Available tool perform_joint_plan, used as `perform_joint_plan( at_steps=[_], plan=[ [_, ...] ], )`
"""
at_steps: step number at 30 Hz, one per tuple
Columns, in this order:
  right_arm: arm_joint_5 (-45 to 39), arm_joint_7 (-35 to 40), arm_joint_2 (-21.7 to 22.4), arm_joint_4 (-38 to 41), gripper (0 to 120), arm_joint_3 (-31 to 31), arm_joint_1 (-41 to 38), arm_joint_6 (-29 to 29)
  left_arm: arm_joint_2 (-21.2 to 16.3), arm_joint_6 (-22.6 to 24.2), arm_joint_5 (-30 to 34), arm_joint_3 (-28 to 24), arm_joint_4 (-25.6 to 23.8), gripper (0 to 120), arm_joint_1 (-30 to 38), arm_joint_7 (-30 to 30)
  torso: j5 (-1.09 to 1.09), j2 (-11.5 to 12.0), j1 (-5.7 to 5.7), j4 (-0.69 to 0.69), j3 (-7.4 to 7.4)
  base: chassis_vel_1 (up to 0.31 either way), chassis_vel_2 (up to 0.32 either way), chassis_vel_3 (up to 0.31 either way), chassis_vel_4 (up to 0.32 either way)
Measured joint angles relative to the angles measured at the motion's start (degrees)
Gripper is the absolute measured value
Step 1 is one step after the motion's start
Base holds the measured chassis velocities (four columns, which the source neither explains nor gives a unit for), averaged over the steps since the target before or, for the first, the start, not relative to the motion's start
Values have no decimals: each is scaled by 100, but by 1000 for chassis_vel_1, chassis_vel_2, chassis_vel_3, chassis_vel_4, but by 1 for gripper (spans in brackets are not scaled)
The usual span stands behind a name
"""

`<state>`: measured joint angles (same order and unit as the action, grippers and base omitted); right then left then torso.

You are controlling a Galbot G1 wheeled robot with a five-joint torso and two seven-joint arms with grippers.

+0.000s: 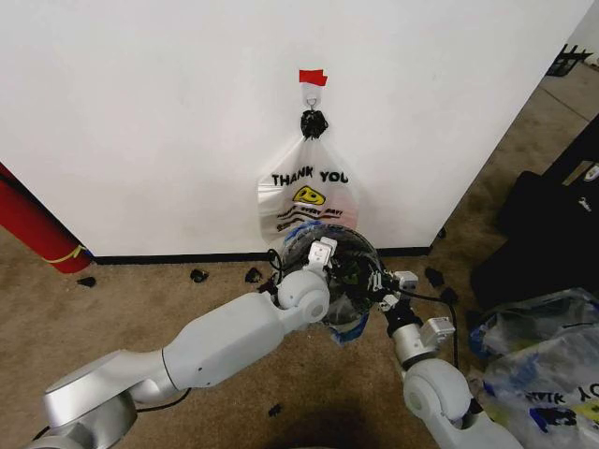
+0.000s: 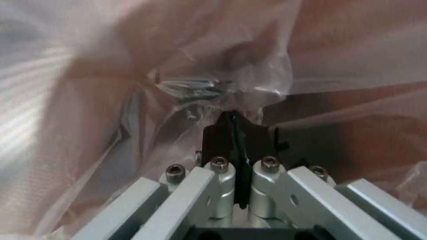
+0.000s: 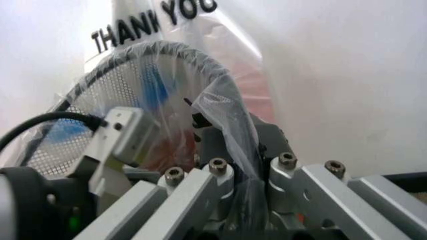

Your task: Pick up the garbage bag from the wall and place it over the trash bin.

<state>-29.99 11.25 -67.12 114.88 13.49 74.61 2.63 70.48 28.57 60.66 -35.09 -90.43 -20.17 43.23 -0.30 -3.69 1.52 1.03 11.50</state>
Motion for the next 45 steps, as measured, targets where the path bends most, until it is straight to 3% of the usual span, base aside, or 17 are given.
perform_joint_plan(
  at_steps=[21, 26, 30, 35, 45],
  plan=[
    [122, -229, 53, 101, 1, 15, 105, 117, 48, 145, 236, -69, 270, 0, 190, -54, -1, 0, 0, 1, 0, 0, 0, 0, 0],
    [109, -201, 63, 12, 1, 42, 46, 128, -486, 282, 1038, 32, -917, 0, 145, 13, -1, 0, 0, 0, 0, 0, 0, 0, 0],
    [117, -211, 84, 57, 1, 39, 80, 135, -693, 524, 1375, 34, -1249, 0, 147, 132, -1, 0, 0, 0, 0, 0, 0, 0, 0],
    [152, -239, 98, 133, 1, 28, 134, 155, -635, 641, 1619, 35, -1249, 0, 73, 190, -1, 0, 0, 0, 0, 0, 0, 0, 0],
    [202, -279, 164, 274, 1, 21, 241, 175, -139, 570, 1818, 80, -651, 0, 17, 194, 1, 0, 0, 1, 0, 0, 0, 0, 0]
  ],
)
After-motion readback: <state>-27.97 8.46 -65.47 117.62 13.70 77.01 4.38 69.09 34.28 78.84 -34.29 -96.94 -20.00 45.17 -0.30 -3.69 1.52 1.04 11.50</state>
